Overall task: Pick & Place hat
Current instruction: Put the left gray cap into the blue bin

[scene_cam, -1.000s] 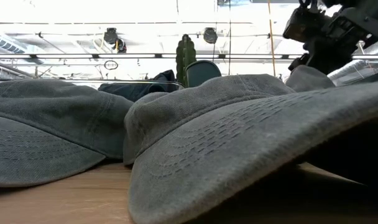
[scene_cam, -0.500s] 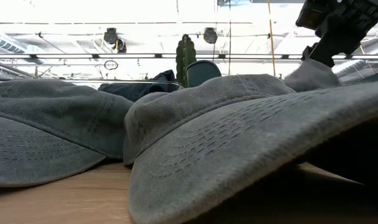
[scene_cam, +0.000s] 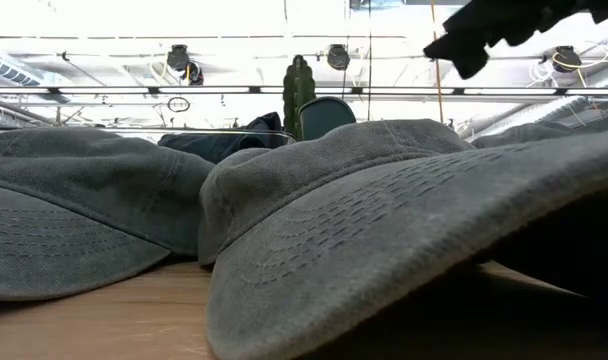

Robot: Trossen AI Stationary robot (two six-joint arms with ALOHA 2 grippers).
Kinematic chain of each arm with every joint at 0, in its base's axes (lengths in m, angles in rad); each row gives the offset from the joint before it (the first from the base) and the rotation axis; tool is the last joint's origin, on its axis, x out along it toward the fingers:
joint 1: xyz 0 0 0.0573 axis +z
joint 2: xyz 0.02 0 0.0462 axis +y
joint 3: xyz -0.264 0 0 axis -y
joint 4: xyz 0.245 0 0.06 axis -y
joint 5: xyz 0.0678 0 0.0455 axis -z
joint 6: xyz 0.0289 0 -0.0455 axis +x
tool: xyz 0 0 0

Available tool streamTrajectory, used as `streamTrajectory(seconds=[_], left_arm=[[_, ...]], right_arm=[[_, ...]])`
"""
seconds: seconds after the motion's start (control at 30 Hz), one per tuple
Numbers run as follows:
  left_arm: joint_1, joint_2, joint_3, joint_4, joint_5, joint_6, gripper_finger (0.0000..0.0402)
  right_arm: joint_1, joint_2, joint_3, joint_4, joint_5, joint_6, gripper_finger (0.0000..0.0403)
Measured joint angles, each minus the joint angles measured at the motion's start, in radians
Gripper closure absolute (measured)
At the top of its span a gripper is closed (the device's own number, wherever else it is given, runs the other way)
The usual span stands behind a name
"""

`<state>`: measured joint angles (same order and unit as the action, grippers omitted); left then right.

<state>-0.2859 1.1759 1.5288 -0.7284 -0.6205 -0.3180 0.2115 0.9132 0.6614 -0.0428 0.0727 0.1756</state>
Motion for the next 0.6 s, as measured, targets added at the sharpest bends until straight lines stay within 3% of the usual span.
streamTrajectory(seconds=[0.17, 0.37, 0.6], left_arm=[[0.000, 0.000, 0.000, 0.000, 0.000, 0.000, 0.0023], [0.000, 0.000, 0.000, 0.001, 0.000, 0.000, 0.0023], [0.000, 0.000, 0.000, 0.000, 0.000, 0.000, 0.0023]], right_arm=[[0.000, 0.170, 0.093, -0.087, 0.003, -0.078, 0.0280], [-0.001, 0.351, 0.228, -0.375, 0.003, -0.085, 0.0389], [0.000, 0.436, 0.230, -0.541, 0.000, 0.046, 0.0392]])
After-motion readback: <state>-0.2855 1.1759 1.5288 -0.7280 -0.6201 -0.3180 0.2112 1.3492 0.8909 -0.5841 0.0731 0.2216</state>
